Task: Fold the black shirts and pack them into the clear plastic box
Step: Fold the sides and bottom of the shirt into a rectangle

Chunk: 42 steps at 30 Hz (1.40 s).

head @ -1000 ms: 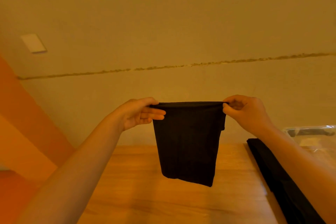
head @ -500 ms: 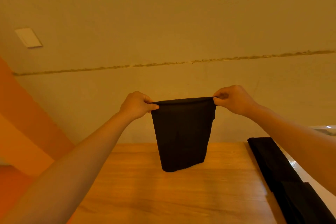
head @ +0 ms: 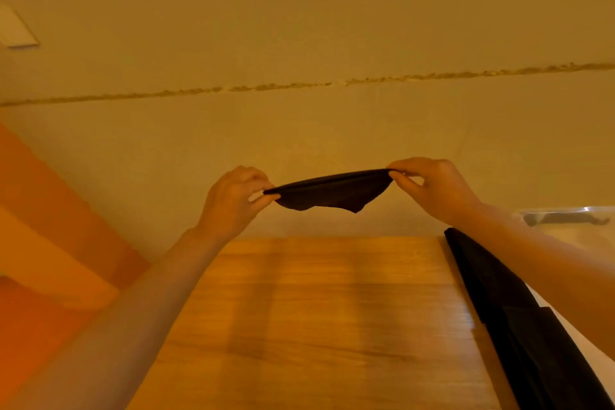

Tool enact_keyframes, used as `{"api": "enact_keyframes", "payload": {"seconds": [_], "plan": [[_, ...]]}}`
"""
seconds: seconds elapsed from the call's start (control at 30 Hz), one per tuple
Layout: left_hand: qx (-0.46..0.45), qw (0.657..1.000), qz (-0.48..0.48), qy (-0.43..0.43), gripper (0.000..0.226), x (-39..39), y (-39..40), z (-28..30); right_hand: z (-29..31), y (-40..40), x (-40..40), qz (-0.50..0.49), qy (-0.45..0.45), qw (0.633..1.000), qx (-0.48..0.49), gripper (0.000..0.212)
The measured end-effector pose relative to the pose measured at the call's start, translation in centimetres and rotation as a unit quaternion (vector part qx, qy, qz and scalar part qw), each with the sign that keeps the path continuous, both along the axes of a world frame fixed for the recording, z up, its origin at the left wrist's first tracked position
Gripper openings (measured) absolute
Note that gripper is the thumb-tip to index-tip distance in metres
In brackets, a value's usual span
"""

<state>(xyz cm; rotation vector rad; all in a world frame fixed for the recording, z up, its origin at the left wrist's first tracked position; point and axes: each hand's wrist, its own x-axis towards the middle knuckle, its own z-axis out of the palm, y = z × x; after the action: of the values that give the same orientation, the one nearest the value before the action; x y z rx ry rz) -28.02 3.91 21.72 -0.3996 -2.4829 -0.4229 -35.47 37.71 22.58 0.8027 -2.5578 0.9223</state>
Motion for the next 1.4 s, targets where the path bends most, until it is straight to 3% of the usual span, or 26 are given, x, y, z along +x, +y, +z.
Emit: {"api": "enact_keyframes", "payload": {"seconds": [0.1,0.2,0.33,0.37,0.47,0.8,1.0,1.07,1.23,1.4], "plan": [[-0.107,0.992,-0.059,-0.038,0.020,3.8,0.1,-6.0,-5.7,1.1,3.9,0.034,0.016,0.998,0.058,0.023],[-0.161,0.974,-0.098,-0.128,0.028,8.2,1.0,-12.4,-13.7,3.2,8.0,0.086,-0.044,0.979,0.182,0.044],[-0.220,0.948,-0.128,-0.189,0.003,13.0,2.8,-18.6,-21.8,5.6,13.1,0.159,-0.057,0.946,0.275,0.032],[-0.219,0.947,-0.126,-0.197,0.010,13.8,3.1,-19.5,-22.6,5.6,14.1,0.179,-0.051,0.940,0.286,0.033],[-0.219,0.949,-0.124,-0.189,0.025,15.8,3.5,-21.8,-23.3,5.3,16.1,0.198,-0.035,0.936,0.289,0.035],[-0.167,0.969,-0.095,-0.157,0.020,20.0,4.5,-23.9,-23.4,5.2,19.7,0.128,-0.026,0.961,0.246,0.036],[-0.072,0.985,-0.035,-0.155,0.028,19.9,6.9,-23.4,-23.0,2.7,20.5,0.093,-0.040,0.974,0.201,0.033],[-0.067,0.981,-0.027,-0.181,0.039,18.3,8.8,-23.5,-23.4,0.1,20.0,0.096,-0.036,0.974,0.202,0.035],[-0.111,0.938,-0.009,-0.329,0.055,15.3,10.5,-25.2,-25.9,-3.9,18.3,0.142,-0.064,0.932,0.327,0.052],[-0.098,0.933,-0.012,-0.346,0.063,16.4,9.2,-26.3,-27.0,-1.9,18.9,0.104,-0.113,0.921,0.357,0.058]]}}
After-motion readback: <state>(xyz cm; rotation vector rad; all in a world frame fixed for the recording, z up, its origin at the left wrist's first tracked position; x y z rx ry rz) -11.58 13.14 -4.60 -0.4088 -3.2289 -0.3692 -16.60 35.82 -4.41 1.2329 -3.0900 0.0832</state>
